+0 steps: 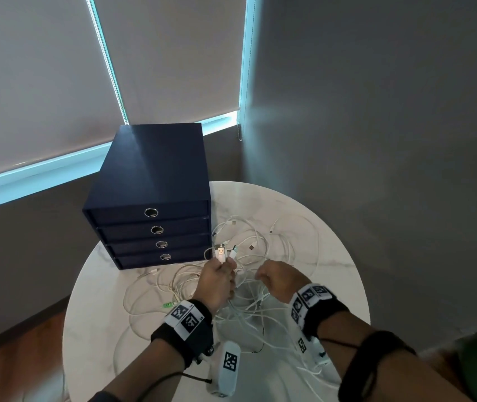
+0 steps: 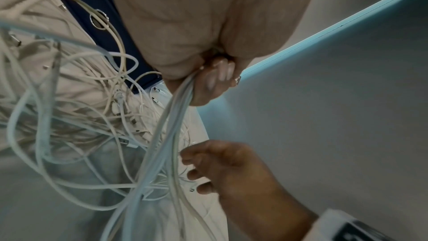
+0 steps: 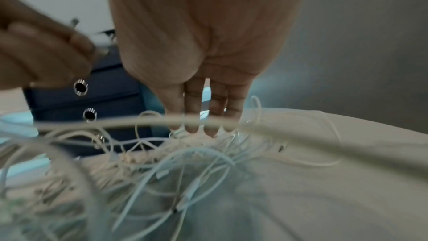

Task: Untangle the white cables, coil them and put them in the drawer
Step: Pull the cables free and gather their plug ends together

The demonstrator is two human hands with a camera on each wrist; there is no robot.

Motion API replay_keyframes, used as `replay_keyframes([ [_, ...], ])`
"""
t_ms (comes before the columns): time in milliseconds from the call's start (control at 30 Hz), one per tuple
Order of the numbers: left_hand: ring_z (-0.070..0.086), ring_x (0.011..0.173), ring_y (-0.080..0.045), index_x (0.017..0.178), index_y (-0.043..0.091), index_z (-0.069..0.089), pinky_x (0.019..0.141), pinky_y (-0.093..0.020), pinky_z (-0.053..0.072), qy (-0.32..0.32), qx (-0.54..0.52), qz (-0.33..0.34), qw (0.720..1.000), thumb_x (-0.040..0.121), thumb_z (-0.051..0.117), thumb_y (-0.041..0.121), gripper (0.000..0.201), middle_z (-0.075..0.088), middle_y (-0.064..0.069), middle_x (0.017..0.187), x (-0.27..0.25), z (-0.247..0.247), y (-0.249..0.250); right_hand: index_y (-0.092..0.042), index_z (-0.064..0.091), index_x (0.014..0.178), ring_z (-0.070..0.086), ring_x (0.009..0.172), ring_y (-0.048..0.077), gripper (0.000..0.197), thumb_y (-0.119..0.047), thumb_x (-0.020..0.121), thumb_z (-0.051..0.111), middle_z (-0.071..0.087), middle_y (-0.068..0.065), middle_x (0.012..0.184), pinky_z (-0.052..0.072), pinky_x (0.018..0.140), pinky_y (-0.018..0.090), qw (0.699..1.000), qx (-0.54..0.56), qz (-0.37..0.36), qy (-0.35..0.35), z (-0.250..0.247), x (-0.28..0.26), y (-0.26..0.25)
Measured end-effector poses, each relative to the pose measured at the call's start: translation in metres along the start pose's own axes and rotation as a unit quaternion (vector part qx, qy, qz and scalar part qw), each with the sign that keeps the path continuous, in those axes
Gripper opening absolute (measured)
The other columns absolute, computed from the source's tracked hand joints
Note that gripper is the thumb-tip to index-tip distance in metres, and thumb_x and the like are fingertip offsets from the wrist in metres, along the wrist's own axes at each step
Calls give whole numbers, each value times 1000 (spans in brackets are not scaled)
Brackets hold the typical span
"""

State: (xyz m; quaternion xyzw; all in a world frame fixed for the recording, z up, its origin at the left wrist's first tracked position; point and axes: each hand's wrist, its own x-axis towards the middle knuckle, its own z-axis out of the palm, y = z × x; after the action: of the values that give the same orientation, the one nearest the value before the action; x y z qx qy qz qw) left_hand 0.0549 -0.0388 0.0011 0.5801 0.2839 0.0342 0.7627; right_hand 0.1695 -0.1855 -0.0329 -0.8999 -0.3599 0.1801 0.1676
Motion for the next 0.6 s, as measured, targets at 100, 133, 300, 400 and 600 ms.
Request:
replay_keyframes([
  [100,28,39,-7,75,18,46,42,-18,19,5,-1,-8,1000,104,36,10,31,37,9,50,0,0,-1,-24,67,115,57,115,26,29,-19,96,45,59,3,123,47,97,36,993,-99,27,-56,20,3,-5],
  [133,28,40,-7,75,18,46,42,-18,19,4,-6,-11,1000,104,36,11,32,37,10,50,-1,0,-2,-23,66,116,56,117,26,30,-16,95,46,59,3,125,47,98,36,990,-123,37,-65,25,2,-4],
  [300,32,45,-9,78,15,46,45,-22,22,12,17,15,1000,106,37,16,29,39,8,51,-6,-8,-4,-17,57,127,51,125,26,37,-5,94,48,50,8,136,41,105,34,981,-160,43,-99,40,-5,3],
  [400,31,43,-9,78,13,46,44,-20,22,16,7,15,1000,107,38,18,30,37,7,51,-6,-10,-6,-16,59,122,56,120,27,33,-6,93,48,54,10,133,45,101,35,982,-161,38,-85,43,-11,3],
  [600,32,41,-8,81,11,48,42,-19,24,13,8,16,1000,107,39,20,30,37,8,50,-4,-9,-10,-14,69,106,62,110,28,23,-11,92,51,64,10,117,48,93,33,989,-115,64,-66,44,-18,6],
])
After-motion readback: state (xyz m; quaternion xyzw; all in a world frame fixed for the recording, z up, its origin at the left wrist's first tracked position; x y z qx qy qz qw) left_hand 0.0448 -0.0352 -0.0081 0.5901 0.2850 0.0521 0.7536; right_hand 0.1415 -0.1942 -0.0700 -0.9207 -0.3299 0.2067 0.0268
